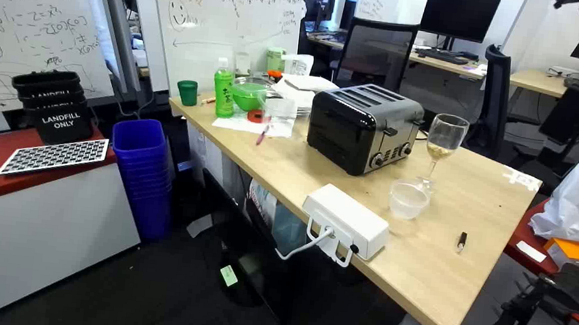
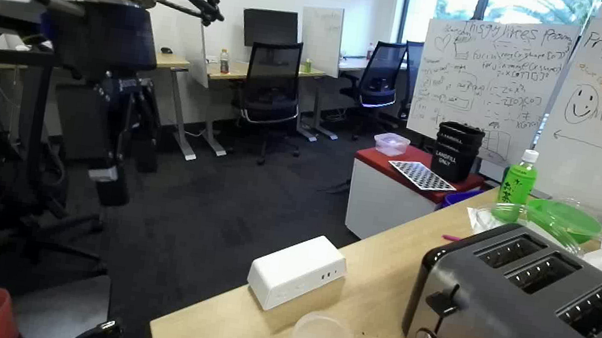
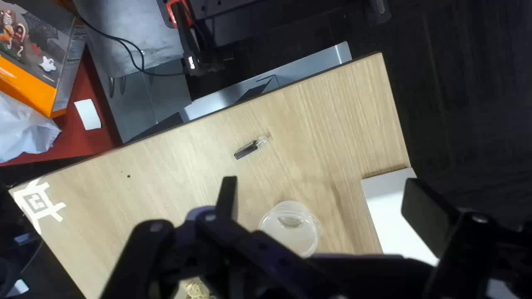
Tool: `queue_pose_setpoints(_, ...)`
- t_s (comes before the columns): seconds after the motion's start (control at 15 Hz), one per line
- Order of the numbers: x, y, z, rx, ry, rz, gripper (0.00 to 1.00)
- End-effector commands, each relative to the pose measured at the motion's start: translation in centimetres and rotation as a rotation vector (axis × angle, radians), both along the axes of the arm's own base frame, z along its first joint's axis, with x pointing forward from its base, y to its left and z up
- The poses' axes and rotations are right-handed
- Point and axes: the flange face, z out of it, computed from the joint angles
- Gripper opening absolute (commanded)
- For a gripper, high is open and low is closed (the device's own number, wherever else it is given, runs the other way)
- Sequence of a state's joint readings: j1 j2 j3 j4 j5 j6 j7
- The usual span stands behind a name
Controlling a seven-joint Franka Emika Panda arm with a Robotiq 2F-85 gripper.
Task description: Pour the contents in the wine glass into the bowl.
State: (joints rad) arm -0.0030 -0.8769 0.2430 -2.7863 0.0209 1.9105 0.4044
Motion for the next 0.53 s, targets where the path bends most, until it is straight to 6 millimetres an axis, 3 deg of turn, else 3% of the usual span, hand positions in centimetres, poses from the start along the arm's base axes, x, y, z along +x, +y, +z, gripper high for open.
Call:
queue_pose_setpoints(0.0, 0.0, 0.0, 0.0, 0.000, 0.001, 0.000, 1.00)
queue_pose_setpoints(0.47, 1.0, -1.3, 0.2, 0.097, -0.018, -0.080, 1.00)
